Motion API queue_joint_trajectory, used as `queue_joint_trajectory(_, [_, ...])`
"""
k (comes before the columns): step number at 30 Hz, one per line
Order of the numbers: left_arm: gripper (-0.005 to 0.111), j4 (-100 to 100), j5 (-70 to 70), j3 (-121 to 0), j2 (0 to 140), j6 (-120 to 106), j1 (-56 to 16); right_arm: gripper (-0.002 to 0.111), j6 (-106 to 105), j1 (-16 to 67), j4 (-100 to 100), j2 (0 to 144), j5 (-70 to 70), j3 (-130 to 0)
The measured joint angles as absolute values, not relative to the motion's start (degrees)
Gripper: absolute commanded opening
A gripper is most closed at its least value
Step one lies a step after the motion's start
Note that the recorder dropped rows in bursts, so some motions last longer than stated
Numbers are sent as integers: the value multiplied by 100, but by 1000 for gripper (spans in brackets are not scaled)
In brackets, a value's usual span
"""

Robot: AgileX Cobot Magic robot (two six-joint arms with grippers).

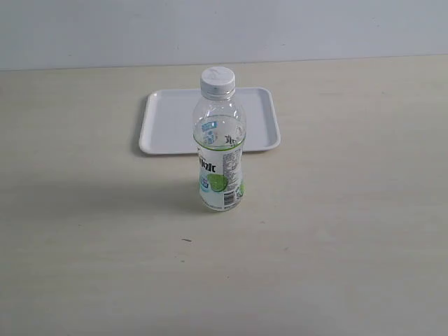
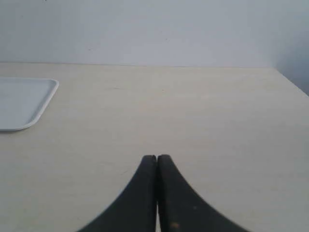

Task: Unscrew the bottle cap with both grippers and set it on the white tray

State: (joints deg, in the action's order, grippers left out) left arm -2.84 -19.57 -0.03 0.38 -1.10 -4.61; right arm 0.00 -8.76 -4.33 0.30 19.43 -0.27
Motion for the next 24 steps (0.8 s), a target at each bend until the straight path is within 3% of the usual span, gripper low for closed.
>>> queue_joint_trajectory(13, [0, -1913, 721, 7, 38, 623, -461, 0, 0, -876, -433, 30, 1943, -27])
queue_joint_trajectory(20, [0, -1704, 1851, 7, 33, 1384, -461, 0, 0, -876, -433, 30, 1943, -27])
queue_joint_trajectory(24, [0, -640, 3209, 20, 38, 2272, -461, 0, 0, -876, -433, 30, 1943, -27])
